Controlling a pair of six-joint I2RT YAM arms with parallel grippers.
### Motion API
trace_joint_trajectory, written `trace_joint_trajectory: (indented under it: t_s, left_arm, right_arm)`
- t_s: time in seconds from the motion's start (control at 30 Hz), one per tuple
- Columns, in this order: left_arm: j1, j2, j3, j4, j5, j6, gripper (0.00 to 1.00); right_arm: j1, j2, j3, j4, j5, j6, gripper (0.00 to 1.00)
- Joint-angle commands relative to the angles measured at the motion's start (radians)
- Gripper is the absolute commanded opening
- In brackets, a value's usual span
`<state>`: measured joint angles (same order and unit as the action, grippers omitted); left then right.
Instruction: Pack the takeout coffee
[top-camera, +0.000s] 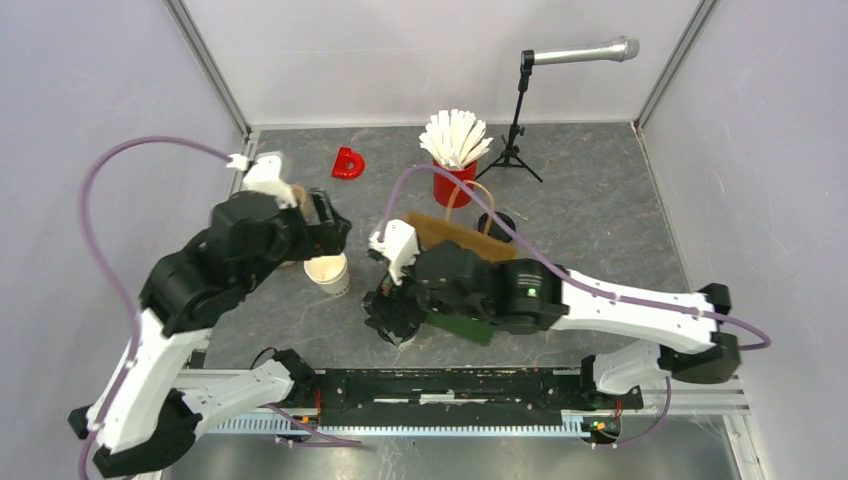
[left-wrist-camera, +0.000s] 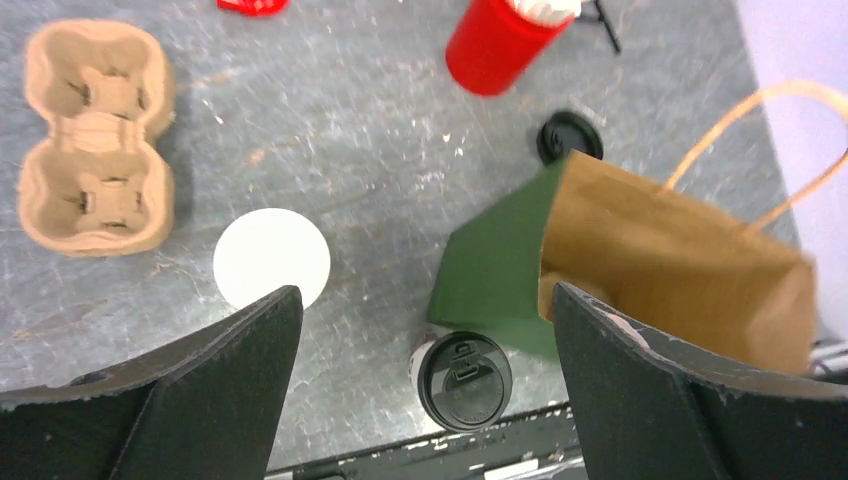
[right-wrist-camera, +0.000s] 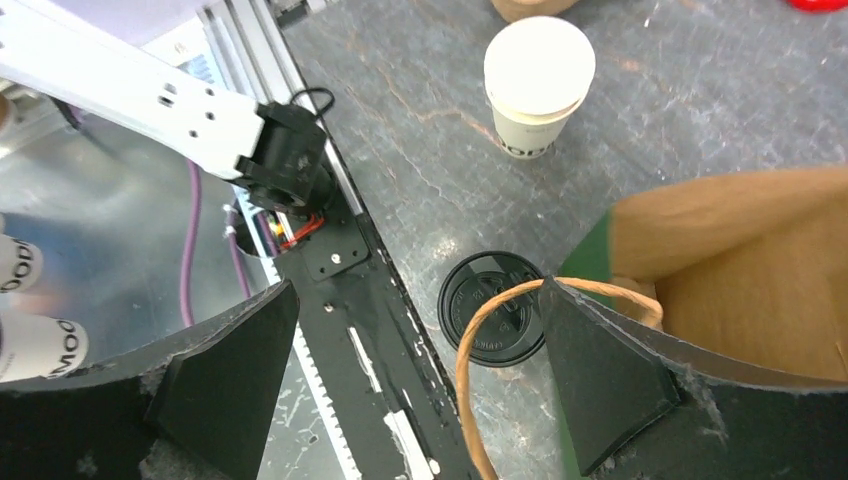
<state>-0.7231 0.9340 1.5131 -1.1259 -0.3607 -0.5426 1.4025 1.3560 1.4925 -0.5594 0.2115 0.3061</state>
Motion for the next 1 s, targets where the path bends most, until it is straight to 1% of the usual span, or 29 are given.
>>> trace_joint_trajectory:
  t_s: [0.0, 0.07, 0.2, 0.37, 0.47, 0.57, 0.6, 0.73, 0.8, 0.87, 0.97]
  left_arm:
    - [0.004, -0.125, 0.045, -0.015, -0.141, -0.024, 1.0]
    - [0.002, -0.163, 0.021, 0.004, -0.136, -0.001, 1.0]
    - [0.003, -0.189, -0.034, 0.008, -0.094, -0.002, 1.0]
    - [0.004, -0.18, -0.089, 0.04, 0.004, 0.004, 1.0]
    - [0.004, -0.155, -0.1, 0.094, 0.108, 0.061, 0.99]
    - [0.004, -0.096, -0.087, 0.158, 0.252, 0.147, 0.99]
    - [0.004, -0.068, -0.076, 0.164, 0.28, 0.163, 0.97]
    - [0.004, 0.055, -0.019, 0.166, 0.348, 0.207, 0.9]
    - [0.004, 0.124, 0.003, 0.152, 0.356, 0.232, 0.88]
    - [0.004, 0.177, 0.008, 0.153, 0.402, 0.268, 0.86]
    - [0.004, 0.247, 0.02, 0.151, 0.399, 0.331, 0.82]
  right_arm:
    - [0.001, 0.111, 0.114, -0.135, 0.021, 0.041, 0.98]
    - [0.001, 0.13, 0.139, -0.178, 0.087, 0.072, 0.98]
    - [0.0, 0.049, 0.047, -0.14, 0.155, 0.115, 0.98]
    - [0.0, -0.03, 0.028, -0.189, 0.146, 0.113, 0.98]
    - [0.0, -0.071, 0.032, -0.211, 0.111, 0.108, 0.98]
    - [0.0, -0.112, 0.013, -0.204, 0.07, 0.123, 0.98]
    - [0.0, -0.123, 0.002, -0.199, 0.064, 0.13, 0.98]
    - [0.0, -0.171, -0.011, -0.181, 0.058, 0.143, 0.98]
    - [0.0, -0.194, 0.009, -0.184, 0.072, 0.145, 0.98]
    - [0.0, -0.223, 0.022, -0.178, 0.088, 0.144, 0.98]
    - [0.0, -0.28, 0.021, -0.149, 0.118, 0.146, 0.98]
